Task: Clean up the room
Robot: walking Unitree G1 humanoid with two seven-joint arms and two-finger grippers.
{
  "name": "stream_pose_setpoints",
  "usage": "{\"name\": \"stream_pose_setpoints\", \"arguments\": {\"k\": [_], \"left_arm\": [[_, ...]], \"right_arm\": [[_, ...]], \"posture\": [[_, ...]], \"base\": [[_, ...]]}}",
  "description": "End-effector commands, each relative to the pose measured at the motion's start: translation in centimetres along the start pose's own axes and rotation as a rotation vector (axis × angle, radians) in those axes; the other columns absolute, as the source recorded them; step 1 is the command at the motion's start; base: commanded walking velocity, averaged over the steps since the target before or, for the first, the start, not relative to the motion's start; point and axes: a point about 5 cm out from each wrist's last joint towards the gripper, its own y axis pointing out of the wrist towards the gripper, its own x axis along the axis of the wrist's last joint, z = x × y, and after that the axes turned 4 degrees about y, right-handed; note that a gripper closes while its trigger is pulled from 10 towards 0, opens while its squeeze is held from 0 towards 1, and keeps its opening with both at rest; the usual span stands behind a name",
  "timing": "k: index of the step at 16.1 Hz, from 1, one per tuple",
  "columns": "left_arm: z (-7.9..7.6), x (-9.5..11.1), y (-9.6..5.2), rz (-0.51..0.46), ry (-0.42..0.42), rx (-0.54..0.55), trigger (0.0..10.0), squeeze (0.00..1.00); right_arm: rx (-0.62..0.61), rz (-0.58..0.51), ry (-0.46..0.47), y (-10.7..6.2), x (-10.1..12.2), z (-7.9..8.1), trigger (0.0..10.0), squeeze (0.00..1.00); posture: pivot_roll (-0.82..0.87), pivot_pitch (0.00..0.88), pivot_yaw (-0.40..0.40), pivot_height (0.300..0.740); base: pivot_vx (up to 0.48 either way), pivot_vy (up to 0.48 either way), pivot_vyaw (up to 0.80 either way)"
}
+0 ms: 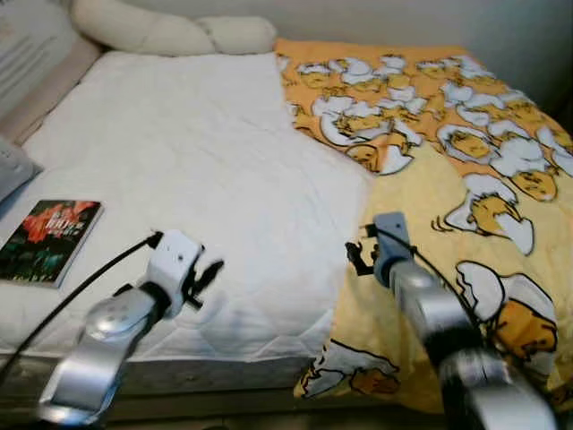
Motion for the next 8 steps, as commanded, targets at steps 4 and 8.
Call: {"name": "stream_pose_setpoints", "arguments": {"k": [4,8], "left_arm": [[-0.9,0.9,-2.6,0.020,0.037,-0.143,10.0,0.00],[-1.5,1.5,-4.4,0.050,0.051,-0.180,10.0,0.00]], "right_arm": [[-0.010,0.085,0.036,0.5,-1.4,0.1,10.0,0.00],[-0.019,0.104,-0.007,0.5,-2.4,0.1,10.0,0.00]], "posture": [[0.16,0.083,-0.022,0.740],[0.19,0.161,-0.016,0.740]], "base": [[0.000,0.000,0.00],[0.000,0.000,0.00]]}}
